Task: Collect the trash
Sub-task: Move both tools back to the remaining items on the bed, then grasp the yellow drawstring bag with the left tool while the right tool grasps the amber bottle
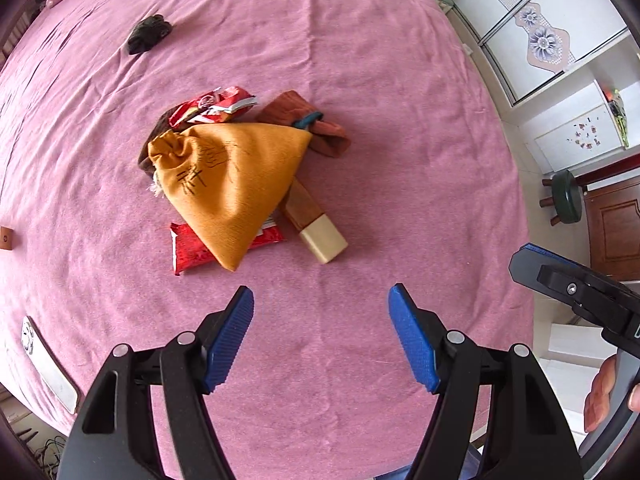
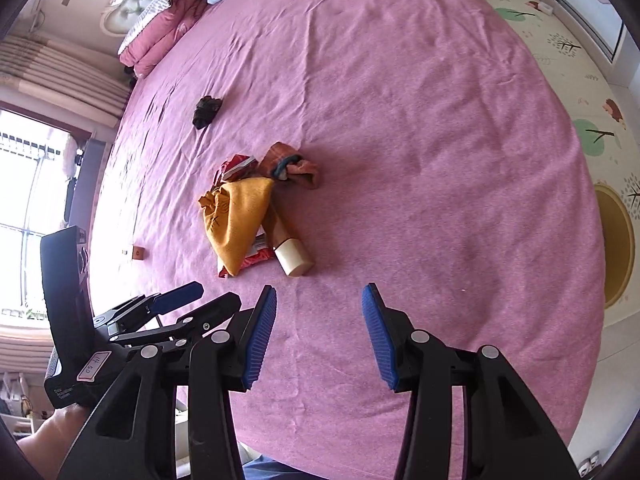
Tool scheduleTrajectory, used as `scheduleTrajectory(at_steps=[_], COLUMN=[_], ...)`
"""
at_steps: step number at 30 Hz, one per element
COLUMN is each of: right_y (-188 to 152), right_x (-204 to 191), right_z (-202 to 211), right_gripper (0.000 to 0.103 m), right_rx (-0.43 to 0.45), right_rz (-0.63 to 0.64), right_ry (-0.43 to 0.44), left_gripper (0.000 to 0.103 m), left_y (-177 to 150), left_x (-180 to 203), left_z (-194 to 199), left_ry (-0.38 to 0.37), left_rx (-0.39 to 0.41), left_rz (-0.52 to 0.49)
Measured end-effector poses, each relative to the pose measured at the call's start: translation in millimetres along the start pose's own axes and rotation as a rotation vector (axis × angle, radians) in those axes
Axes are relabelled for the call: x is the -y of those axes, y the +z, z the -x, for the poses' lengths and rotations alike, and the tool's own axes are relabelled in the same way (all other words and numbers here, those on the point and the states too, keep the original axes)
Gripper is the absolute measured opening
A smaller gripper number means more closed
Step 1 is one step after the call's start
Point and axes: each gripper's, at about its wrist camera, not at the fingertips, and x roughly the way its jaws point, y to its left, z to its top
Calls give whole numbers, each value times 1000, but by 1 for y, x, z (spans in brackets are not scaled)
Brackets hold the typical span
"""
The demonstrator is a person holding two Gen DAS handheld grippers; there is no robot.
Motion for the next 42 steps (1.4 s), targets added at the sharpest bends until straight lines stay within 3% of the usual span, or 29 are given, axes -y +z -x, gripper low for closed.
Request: scheduleTrajectory(at_steps=[9,17,25,28,30,36,42], right_y=[16,29,37,40,41,46,48], right_x=[-28,-25,-17,-18,-21,-27,-43], right_z=[-43,-72,-97,-105,-109,-131,-156], right_gripper=[44,44,44,44,44,44,44], right_rx=[-62,-110,-171,-190,-199,-234,-266], right_rz=[18,-18,-52,-54,-42,-10,57], right_ry=[2,-3,1,5,4,-9,-42], left_gripper=[73,73,74,70,56,31,25], left_y=[17,43,66,74,78,88,84], left_x=[-37,-47,-59,-69,-77,-115,-152], left_z=[-19,-57,-94,-98,-97,-86,-72], left_ry=[28,78,114,76,37,-112,-205], left_rx=[-37,-101,-175,-173,-172,-153,-140], left_rz=[35,12,55,89,119,248,328])
